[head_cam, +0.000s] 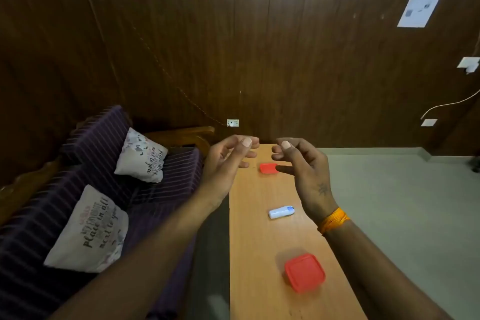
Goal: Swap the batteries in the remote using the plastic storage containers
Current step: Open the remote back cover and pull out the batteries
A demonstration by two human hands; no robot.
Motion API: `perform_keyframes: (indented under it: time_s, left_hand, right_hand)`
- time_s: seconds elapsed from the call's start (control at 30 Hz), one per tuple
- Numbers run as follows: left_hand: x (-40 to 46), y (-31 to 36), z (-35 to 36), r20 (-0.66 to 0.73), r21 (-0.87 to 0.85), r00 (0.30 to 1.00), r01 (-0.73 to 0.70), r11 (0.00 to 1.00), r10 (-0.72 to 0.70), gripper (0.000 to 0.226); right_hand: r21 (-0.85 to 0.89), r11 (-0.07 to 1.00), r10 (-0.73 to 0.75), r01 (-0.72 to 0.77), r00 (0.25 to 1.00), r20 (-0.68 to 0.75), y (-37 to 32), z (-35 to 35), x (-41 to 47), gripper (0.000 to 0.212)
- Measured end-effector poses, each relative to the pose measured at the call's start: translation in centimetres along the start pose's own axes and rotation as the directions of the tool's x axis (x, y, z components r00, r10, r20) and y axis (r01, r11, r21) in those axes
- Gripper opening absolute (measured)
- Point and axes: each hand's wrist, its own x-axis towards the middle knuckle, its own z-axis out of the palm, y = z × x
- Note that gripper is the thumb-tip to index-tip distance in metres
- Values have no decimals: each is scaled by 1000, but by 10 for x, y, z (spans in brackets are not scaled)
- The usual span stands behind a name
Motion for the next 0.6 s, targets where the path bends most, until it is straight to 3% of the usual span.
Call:
perform_keyframes:
  time_s: [0.37, 0.6]
  left_hand:
    - [137, -71, 34, 208, -1, 977, 41, 999, -40, 44]
    - [244, -113, 41, 456, -16, 888, 81, 997, -65, 35]
  right_hand:
    - [-68, 993, 76, -92, 976, -205, 70, 1, 101, 22]
    - [-76, 985, 105, -154, 890, -443, 117, 32, 174, 23]
